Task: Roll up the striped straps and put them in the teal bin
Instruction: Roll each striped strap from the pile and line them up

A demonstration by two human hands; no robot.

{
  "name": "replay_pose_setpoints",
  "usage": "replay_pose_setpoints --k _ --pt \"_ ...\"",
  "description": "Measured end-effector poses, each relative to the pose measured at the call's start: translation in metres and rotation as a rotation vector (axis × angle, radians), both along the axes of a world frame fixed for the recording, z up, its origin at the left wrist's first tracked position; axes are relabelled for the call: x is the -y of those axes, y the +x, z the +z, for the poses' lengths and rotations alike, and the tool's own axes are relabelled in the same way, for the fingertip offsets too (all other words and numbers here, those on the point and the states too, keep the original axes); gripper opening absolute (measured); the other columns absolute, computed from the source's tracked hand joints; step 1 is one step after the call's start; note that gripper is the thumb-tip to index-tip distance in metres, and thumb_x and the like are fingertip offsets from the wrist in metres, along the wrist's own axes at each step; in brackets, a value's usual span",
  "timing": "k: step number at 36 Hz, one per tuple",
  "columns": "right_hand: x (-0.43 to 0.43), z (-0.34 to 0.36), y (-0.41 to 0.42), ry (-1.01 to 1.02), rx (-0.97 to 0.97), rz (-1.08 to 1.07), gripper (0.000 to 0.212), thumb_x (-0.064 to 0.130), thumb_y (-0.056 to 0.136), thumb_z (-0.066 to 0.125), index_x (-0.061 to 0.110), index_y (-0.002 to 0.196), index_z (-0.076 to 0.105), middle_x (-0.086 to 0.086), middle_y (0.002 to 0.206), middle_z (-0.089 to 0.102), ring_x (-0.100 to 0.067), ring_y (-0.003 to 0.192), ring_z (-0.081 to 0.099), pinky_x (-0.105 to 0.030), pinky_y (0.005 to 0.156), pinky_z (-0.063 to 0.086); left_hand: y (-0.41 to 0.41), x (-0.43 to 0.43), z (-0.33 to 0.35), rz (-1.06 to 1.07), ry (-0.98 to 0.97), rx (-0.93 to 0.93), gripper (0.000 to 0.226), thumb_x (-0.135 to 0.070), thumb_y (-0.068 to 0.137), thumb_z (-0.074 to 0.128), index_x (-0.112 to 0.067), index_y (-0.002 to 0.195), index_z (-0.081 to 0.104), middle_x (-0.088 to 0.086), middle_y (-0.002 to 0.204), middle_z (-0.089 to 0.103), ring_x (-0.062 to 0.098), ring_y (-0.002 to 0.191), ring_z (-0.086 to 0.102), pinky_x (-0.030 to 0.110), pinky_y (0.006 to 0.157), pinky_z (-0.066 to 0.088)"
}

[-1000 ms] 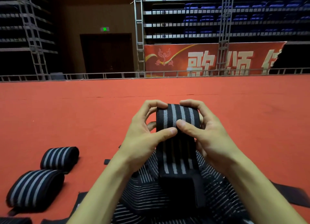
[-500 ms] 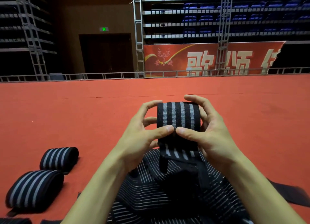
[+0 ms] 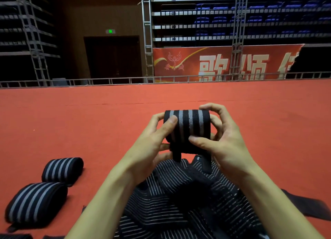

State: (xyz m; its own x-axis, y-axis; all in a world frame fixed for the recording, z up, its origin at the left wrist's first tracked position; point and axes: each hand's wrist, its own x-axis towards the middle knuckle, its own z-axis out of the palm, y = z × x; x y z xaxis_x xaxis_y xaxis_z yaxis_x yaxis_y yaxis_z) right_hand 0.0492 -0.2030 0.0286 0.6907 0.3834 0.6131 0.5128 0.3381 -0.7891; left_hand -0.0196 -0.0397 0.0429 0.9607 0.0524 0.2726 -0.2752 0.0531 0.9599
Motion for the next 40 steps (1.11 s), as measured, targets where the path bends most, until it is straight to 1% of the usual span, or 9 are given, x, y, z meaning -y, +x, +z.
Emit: replay_pose_setpoints --k 5,9,13,18,24,28,31,35,40 --pt "0.002 -0.002 0.002 -0.042 0.062 0.005 0.060 0.002 0.064 0.078 0.038 0.108 0.057 -0.004 0.112 0.064 -0.026 0.089 0.066 -0.043 0.071 0.059 0.001 0.000 0.002 0.017 -0.088 0.002 0.047 -0.045 0.073 0.066 -0.021 0.112 0.059 0.001 0.090 0.074 0.030 0.080 0.069 0.034 0.071 0.060" --pt "0.002 -0.001 0.002 -0.069 -0.015 0.089 0.056 0.023 0.062 0.081 0.035 0.112 0.058 -0.011 0.117 0.062 -0.023 0.090 0.068 -0.048 0.081 0.058 0.001 -0.004 0.001 0.059 -0.129 0.050 0.048 -0.029 0.078 0.082 -0.015 0.118 0.059 0.019 0.106 0.070 0.031 0.090 0.071 0.039 0.079 0.060" --pt "0.001 0.001 0.001 -0.043 -0.117 0.085 0.047 0.034 0.063 0.081 0.032 0.107 0.064 -0.015 0.116 0.063 -0.023 0.085 0.071 -0.041 0.076 0.057 0.003 -0.005 -0.001 0.071 -0.131 0.094 0.047 -0.019 0.072 0.080 -0.020 0.115 0.063 0.014 0.112 0.069 0.028 0.094 0.073 0.043 0.083 0.060" --pt "0.004 0.000 0.003 -0.018 -0.076 0.058 0.047 0.014 0.067 0.082 0.021 0.110 0.067 -0.009 0.117 0.066 -0.026 0.083 0.072 -0.040 0.079 0.057 0.003 -0.010 -0.002 -0.024 -0.152 0.062 0.046 -0.013 0.071 0.075 -0.021 0.114 0.062 0.011 0.108 0.069 0.031 0.094 0.072 0.042 0.085 0.060" --pt "0.005 -0.002 0.006 -0.059 -0.043 0.087 0.055 0.022 0.058 0.087 0.028 0.110 0.069 -0.001 0.120 0.066 -0.028 0.094 0.071 -0.042 0.083 0.056 0.001 -0.018 0.000 -0.067 -0.137 0.038 0.047 -0.010 0.070 0.076 -0.017 0.113 0.059 0.015 0.110 0.067 0.032 0.094 0.072 0.044 0.085 0.060" --pt "0.009 0.001 0.004 -0.157 -0.072 0.112 0.060 0.001 0.061 0.086 0.023 0.114 0.067 -0.004 0.125 0.064 -0.029 0.099 0.071 -0.043 0.083 0.059 0.002 -0.020 -0.003 -0.009 -0.015 0.104 0.054 -0.007 0.062 0.085 -0.021 0.110 0.063 0.009 0.123 0.064 0.031 0.101 0.071 0.042 0.085 0.058" --pt "0.012 0.003 0.003 -0.181 -0.097 0.104 0.061 -0.014 0.066 0.081 0.019 0.114 0.066 -0.003 0.126 0.064 -0.027 0.093 0.072 -0.038 0.069 0.059 0.003 -0.019 -0.006 0.030 0.075 0.151 0.058 -0.018 0.057 0.087 -0.028 0.110 0.064 0.002 0.126 0.066 0.039 0.101 0.070 0.055 0.094 0.053" --pt "0.012 0.002 0.002 -0.194 -0.104 0.096 0.060 -0.011 0.067 0.083 0.021 0.114 0.066 0.001 0.125 0.063 -0.031 0.091 0.073 -0.039 0.066 0.059 0.005 -0.018 -0.010 0.025 0.084 0.156 0.058 -0.018 0.059 0.085 -0.031 0.111 0.063 0.002 0.129 0.063 0.039 0.100 0.070 0.054 0.095 0.053" --pt "0.013 0.002 0.002 -0.216 -0.075 0.045 0.056 -0.009 0.068 0.082 0.019 0.114 0.067 0.002 0.122 0.066 -0.026 0.099 0.072 -0.049 0.073 0.062 0.006 -0.017 -0.012 -0.022 0.110 0.065 0.058 -0.022 0.062 0.087 -0.037 0.109 0.057 0.015 0.123 0.061 0.032 0.101 0.071 0.049 0.094 0.055"
